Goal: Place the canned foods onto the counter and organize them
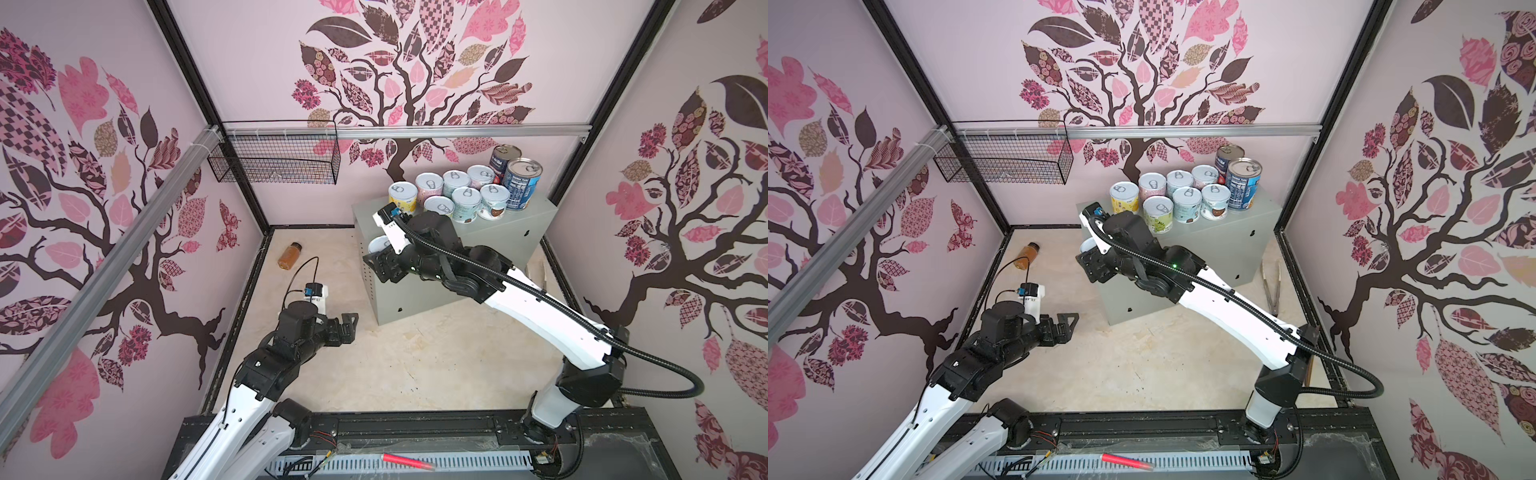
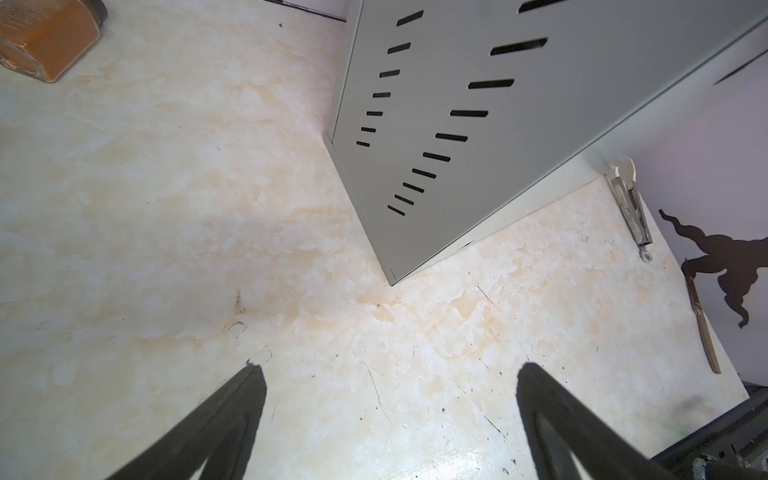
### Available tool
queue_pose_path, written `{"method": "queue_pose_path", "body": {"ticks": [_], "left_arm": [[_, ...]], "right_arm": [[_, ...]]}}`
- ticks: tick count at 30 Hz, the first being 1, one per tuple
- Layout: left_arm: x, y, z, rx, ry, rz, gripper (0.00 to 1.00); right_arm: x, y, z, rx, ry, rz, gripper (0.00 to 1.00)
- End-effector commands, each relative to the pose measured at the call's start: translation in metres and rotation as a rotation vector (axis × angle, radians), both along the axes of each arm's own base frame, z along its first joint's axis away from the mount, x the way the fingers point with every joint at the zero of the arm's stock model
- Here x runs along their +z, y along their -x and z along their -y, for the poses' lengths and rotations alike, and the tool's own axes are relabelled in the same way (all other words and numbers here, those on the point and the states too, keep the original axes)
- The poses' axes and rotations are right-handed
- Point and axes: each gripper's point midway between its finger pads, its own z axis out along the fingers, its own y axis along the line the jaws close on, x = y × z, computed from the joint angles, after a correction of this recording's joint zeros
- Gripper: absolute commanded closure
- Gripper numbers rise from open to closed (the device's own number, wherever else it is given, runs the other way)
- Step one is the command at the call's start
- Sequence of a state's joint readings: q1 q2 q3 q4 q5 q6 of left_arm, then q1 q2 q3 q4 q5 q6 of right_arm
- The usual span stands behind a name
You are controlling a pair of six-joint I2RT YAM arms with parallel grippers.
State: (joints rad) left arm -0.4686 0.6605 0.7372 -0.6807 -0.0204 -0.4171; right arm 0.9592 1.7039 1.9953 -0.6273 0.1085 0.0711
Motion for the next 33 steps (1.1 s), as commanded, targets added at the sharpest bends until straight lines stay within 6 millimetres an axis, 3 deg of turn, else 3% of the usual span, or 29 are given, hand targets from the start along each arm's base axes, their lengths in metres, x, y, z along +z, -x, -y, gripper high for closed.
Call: {"method": "queue_pose_path", "body": {"ticks": [1, 9, 21, 33], "left_arm": [[-0.002, 0.000, 0.001, -0.016, 0.000, 0.018, 0.02], [0.003, 0.003, 0.000, -0.022, 0.009, 0.040, 0.02], [0.002, 0.002, 0.001, -0.026, 0.008, 0.036, 0.02], [0.002, 0.003, -0.001, -0.020, 0.002, 0.038, 0.02]], "right_arm": [[0.043, -0.034, 0.003, -0.088, -0.087, 0.106, 0.54], [0.051, -0.067, 0.003, -0.130, -0.112, 0.119, 0.54], [0.084, -0.051, 0.008, -0.075, -0.203, 0.156, 0.56], [0.056, -0.066, -0.013, -0.049, -0.195, 0.220, 0.54]]}}
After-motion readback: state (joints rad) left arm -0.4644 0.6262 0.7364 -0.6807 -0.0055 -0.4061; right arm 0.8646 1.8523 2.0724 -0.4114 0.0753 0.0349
